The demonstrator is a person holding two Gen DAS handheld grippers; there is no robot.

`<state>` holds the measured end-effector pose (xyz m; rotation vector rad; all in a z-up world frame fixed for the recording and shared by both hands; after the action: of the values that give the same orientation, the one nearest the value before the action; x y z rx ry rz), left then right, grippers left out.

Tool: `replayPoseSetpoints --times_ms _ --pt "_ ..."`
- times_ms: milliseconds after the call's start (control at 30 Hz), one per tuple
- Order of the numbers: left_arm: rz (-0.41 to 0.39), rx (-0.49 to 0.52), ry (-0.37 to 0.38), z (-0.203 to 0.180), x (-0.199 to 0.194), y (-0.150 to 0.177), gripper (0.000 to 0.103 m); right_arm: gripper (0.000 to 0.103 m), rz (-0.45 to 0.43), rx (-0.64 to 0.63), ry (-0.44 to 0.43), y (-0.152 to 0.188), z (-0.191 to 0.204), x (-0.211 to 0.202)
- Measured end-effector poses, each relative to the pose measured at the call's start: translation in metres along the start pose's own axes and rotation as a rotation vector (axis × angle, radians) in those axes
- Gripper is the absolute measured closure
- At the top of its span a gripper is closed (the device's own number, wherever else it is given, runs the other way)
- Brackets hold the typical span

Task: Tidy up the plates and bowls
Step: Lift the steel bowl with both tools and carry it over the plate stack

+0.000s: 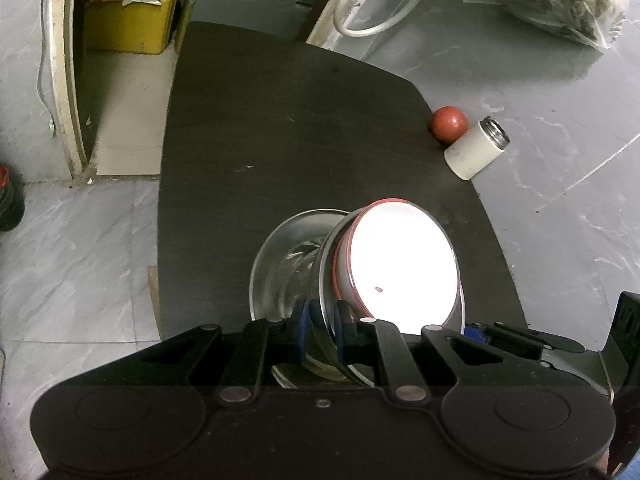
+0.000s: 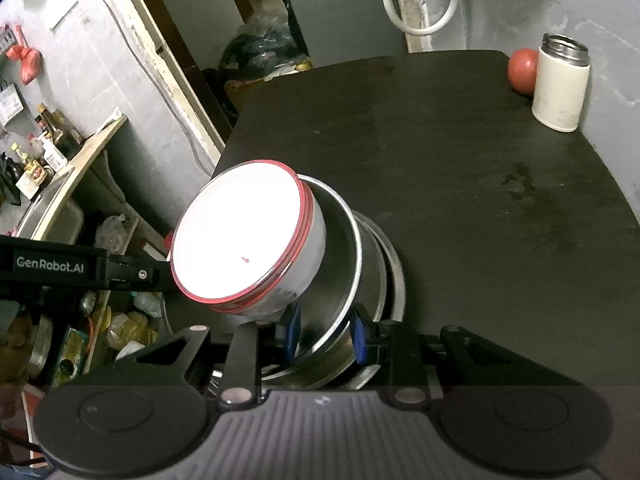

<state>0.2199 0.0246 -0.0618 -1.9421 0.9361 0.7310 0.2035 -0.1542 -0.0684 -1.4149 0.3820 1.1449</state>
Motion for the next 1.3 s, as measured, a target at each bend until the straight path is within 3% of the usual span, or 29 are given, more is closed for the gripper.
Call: replayPoseSetpoints --times_ms 1300 --pt "0.075 0.020 -0.006 0.015 0.023 -0.009 0.091 0.073 0.037 0.045 0.019 -0.003 0.005 0.010"
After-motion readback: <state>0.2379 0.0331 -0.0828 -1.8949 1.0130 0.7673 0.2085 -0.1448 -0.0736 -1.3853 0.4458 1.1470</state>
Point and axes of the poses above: each gripper's, at about its wrist camera, not at the fingertips, and x roughly the way its jaws point, z to its left, y to its underside, the point moved 2 cm from there along x, roughly the way its jaws point, and after that the axes turned 4 degrees about y, right-handed, at the moved point
